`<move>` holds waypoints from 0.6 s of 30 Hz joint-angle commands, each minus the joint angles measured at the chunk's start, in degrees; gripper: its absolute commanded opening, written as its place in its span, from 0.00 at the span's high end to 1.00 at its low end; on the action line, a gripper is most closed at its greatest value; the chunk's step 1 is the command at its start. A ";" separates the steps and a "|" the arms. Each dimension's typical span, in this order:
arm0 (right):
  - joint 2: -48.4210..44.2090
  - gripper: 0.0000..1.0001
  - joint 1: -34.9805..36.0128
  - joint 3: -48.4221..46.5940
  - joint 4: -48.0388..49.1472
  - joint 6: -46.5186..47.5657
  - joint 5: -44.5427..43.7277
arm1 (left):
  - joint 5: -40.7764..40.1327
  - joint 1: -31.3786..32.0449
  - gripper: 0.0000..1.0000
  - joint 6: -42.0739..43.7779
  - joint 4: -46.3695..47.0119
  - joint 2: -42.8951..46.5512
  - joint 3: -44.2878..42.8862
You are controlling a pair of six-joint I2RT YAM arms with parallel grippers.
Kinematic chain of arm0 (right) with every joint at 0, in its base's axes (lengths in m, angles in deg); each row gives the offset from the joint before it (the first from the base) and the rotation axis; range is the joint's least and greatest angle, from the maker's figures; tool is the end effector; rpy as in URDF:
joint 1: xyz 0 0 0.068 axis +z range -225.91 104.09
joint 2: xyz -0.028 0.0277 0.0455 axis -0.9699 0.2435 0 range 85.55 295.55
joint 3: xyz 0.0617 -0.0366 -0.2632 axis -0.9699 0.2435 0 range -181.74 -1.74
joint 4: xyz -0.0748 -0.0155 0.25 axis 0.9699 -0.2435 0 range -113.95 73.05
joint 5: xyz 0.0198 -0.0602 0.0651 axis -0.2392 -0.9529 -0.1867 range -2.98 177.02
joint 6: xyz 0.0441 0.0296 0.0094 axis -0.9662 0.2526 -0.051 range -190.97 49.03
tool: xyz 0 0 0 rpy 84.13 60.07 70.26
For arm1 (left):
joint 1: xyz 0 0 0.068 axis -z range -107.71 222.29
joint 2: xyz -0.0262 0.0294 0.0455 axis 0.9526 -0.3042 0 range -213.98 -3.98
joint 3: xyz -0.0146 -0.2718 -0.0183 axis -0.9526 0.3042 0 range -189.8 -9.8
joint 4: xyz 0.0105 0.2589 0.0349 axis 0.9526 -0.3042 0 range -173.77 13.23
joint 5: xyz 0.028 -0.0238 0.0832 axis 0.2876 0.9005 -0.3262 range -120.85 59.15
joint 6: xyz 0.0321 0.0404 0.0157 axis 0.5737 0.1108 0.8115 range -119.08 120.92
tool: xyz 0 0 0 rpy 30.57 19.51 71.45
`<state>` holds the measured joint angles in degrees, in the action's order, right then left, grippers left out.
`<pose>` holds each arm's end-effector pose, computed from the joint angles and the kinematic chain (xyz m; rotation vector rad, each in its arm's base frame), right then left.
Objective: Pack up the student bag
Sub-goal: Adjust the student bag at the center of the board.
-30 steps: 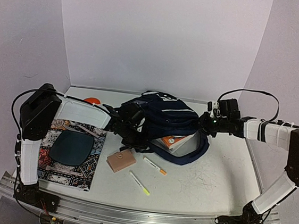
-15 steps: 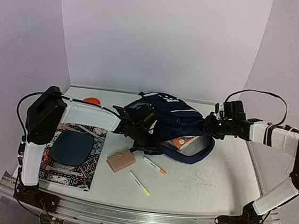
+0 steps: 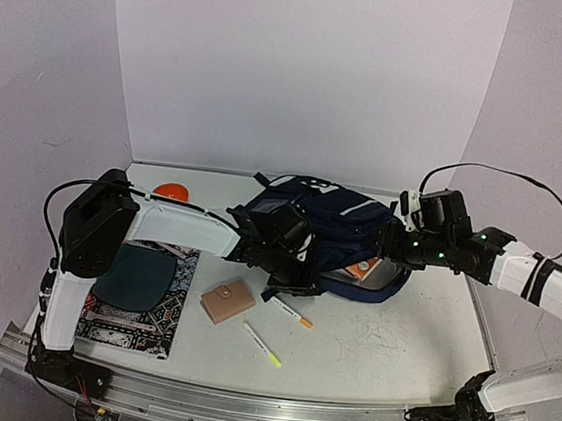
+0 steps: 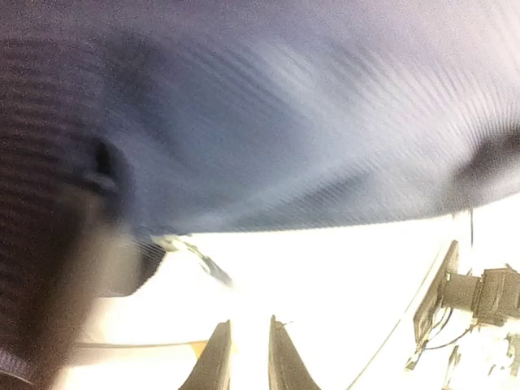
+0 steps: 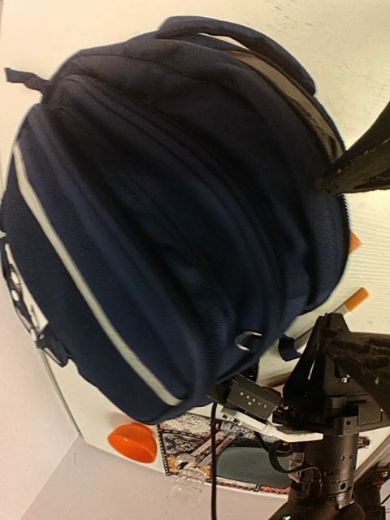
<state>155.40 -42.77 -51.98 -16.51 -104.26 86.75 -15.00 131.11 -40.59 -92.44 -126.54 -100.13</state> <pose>0.2374 0.1549 0.2996 0.0059 1.9831 0.7685 0.2371 -0.4106 0.1758 0.5466 2.6347 -1.0338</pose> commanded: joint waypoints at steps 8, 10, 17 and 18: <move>-0.85 0.35 10.38 2.25 -3.24 -2.75 -7.39 | 0.27 -1.39 0.51 2.36 3.05 9.27 7.73; 0.90 0.36 12.88 2.35 -2.00 -3.18 -8.58 | -0.45 -2.61 0.50 2.29 3.18 11.64 10.19; 10.68 0.37 19.31 1.40 8.04 -3.00 -7.62 | 2.30 -9.37 0.48 -0.77 6.46 15.17 15.99; 12.77 0.37 19.82 0.89 8.90 -2.90 -7.65 | 3.01 -10.14 0.46 -1.41 7.28 15.30 16.34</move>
<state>162.25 -25.62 -49.86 -12.98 -107.18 80.11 -14.05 124.31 -39.88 -89.48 -114.32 -85.60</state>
